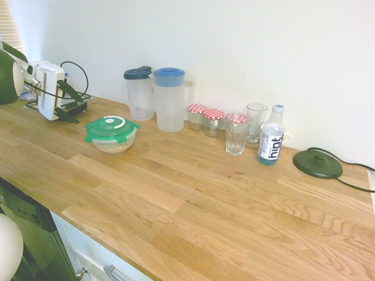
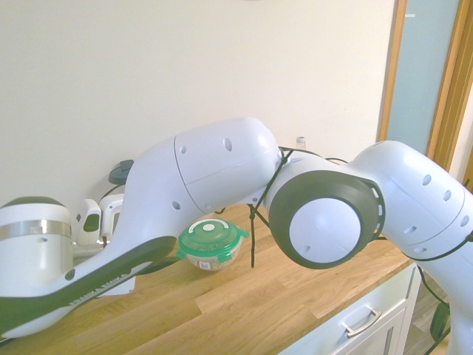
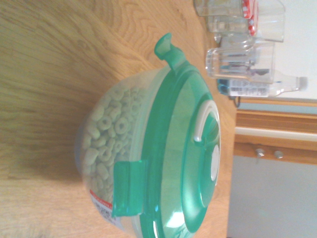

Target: Cover the lid of food container

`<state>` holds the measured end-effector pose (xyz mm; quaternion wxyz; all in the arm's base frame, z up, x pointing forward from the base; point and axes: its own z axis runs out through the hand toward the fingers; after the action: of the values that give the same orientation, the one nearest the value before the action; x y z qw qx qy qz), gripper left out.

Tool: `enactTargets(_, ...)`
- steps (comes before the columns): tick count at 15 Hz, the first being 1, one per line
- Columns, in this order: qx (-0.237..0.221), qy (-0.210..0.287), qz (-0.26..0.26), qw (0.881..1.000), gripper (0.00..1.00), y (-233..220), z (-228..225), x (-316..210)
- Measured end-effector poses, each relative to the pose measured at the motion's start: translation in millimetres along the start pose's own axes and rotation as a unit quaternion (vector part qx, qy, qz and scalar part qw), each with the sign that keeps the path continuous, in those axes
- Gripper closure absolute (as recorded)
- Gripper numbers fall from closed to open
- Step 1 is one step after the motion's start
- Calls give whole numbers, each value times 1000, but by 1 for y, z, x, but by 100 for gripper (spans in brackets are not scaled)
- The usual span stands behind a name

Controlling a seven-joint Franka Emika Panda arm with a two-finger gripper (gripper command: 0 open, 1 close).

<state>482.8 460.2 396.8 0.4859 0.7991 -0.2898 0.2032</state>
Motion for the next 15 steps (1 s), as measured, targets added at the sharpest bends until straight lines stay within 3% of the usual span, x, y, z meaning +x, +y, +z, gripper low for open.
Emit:
enactTargets(4,95,-99,-5,991,0,46,3,62)
enactTargets(7,171,-171,-13,970,0,70,35,109)
enactTargets(10,241,-246,-10,939,0,98,79,152)
enactTargets(14,332,-337,14,881,0,147,152,199)
enactTargets(15,340,-343,23,875,0,161,174,207)
